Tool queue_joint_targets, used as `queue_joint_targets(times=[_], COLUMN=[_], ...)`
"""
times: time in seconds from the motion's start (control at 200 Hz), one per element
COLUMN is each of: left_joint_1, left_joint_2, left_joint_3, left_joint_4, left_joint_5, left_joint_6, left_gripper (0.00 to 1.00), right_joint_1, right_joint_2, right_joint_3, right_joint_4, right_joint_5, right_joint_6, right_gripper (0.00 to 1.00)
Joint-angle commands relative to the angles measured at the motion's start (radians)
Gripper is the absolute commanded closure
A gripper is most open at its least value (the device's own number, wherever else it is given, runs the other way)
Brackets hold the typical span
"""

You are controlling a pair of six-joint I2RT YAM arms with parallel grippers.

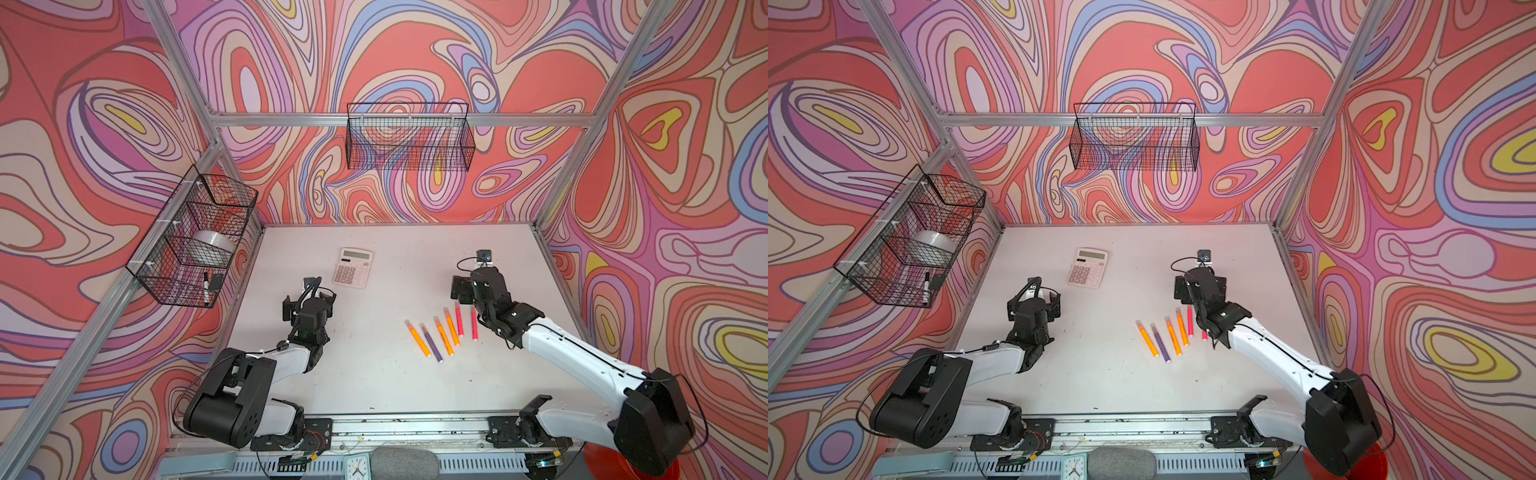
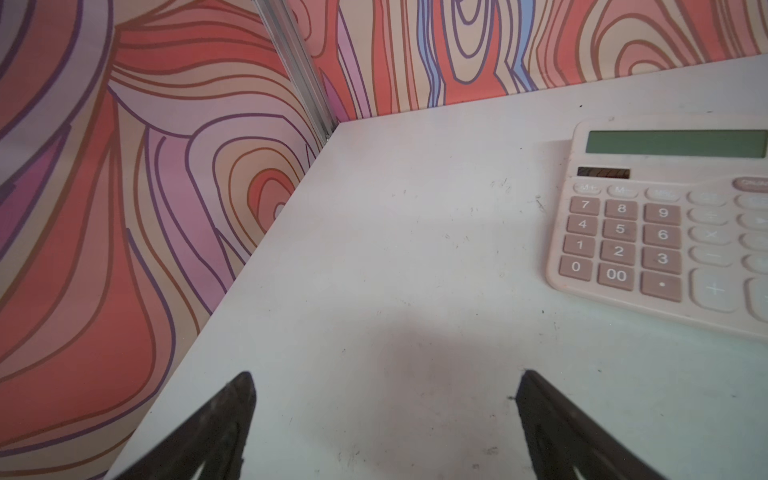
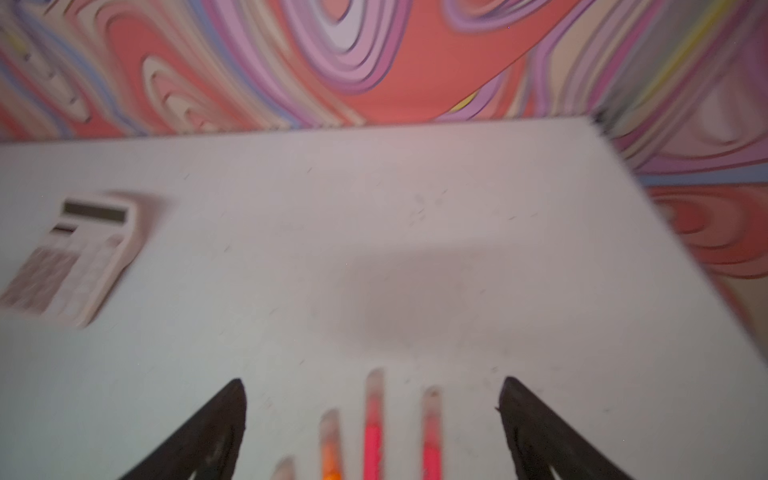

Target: Insert the pens into the pen caps

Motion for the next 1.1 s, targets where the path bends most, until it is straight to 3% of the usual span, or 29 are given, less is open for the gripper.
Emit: queue_joint_targets(times=[0.0,0.125,0.16,0.215,0.275,0.32,0.391,0.461,0.581,0.721,0.826,0.896,1.006,1.036,1.061,1.092], left_joint_1=[0.024,0.061,0.071,0.117,0.124,0.124,0.124,0.127,0.128,0.131,0.131,0.132,0.131,0.131,0.131,0.131], left_joint_2=[0.007,0.116,0.112,0.102,0.162,0.187,0.141,0.166,0.154,0.165,0.165,0.164,0.164,0.166,0.166,0.166], left_joint_3=[0.007,-0.046,-0.065,-0.082,-0.074,-0.084,-0.063,-0.058,-0.035,-0.025,-0.024,-0.024,-0.036,-0.041,-0.043,-0.039], left_joint_4=[0.091,0.324,0.34,0.326,0.383,0.433,0.309,0.346,0.287,0.286,0.285,0.287,0.309,0.319,0.322,0.316], left_joint_5=[0.152,0.244,0.238,0.329,0.402,0.394,0.397,0.389,0.365,0.343,0.341,0.341,0.337,0.339,0.339,0.339], left_joint_6=[0.053,0.083,0.058,0.015,0.048,0.05,0.036,0.037,0.021,0.013,0.013,0.012,0.014,0.015,0.015,0.014], left_gripper=[0.0,0.0,0.0,0.0,0.0,0.0,0.0,0.0,0.0,0.0,0.0,0.0,0.0,0.0,0.0,0.0], right_joint_1=[-0.026,-0.108,-0.133,-0.181,-0.208,-0.229,-0.283,-0.38,-0.557,-0.583,-0.584,-0.598,-0.637,-0.673,-0.678,-0.65], right_joint_2=[0.032,0.124,0.158,0.22,0.286,0.314,0.318,0.31,0.32,0.377,0.34,0.32,0.612,0.562,0.504,0.507], right_joint_3=[-0.193,-0.328,-0.354,-0.406,-0.445,-0.456,-0.445,-0.433,-0.318,-0.212,-0.287,-0.401,-0.463,-0.437,-0.397,-0.355], right_joint_4=[0.402,0.681,0.774,0.929,1.103,1.188,1.168,1.135,0.914,0.773,0.875,1.065,1.54,1.437,1.259,1.182], right_joint_5=[0.375,0.208,0.174,0.095,0.038,-0.02,-0.154,-0.327,-0.606,-0.837,-0.817,-0.792,-0.835,-0.913,-0.888,-0.867], right_joint_6=[-0.204,-0.331,-0.364,-0.406,-0.469,-0.483,-0.452,-0.385,-0.261,-0.31,-0.286,-0.255,-0.176,-0.167,-0.183,-0.208], right_gripper=[0.02,0.02,0.02,0.02,0.02,0.02,0.02,0.02,0.02,0.02,0.02,0.02,0.02,0.02,0.02,0.02])
